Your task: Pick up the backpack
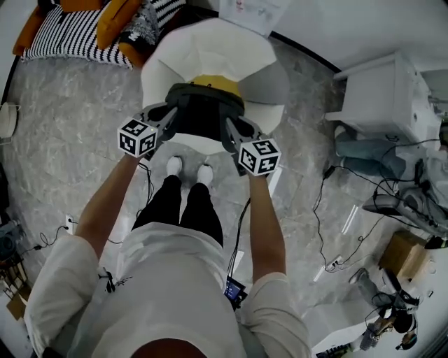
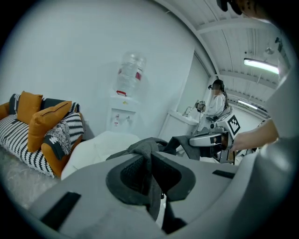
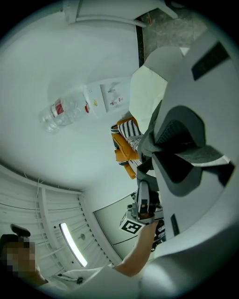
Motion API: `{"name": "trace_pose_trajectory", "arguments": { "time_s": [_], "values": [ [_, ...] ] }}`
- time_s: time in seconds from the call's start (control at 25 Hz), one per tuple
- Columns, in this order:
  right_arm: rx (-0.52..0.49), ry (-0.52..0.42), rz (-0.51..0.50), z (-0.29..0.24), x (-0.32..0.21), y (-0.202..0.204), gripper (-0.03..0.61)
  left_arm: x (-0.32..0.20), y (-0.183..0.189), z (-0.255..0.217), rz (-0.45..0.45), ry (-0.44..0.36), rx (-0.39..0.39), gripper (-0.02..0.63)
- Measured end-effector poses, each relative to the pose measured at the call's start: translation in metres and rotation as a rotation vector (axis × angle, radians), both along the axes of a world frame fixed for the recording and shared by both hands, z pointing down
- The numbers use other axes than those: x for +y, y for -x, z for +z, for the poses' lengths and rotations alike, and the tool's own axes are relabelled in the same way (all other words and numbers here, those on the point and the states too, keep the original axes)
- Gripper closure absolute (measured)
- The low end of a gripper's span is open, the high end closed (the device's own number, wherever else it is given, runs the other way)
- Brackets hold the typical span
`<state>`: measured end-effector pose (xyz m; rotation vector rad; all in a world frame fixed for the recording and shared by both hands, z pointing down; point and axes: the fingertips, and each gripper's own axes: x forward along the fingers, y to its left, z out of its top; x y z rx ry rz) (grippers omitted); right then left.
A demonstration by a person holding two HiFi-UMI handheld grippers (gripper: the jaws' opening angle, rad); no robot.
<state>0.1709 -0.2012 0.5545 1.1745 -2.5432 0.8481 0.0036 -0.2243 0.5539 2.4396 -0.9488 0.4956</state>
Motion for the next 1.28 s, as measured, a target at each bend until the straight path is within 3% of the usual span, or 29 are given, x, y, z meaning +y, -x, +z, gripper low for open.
{"name": "trace_pose_trajectory", "arguments": {
  "time_s": [0.6,1.28],
  "values": [
    [-0.027,-0.097,0.077,-0.099,0.038,0.007,0.537,0.028,0.004,-0.095,0.110,-0.113,0.033,0.584],
    [-0.046,-0.244,0.045,-0.199,0.060,0.026,0.537,0.047,0.023,-0.197,0.144,-0.280,0.111,0.584]
  ]
}}
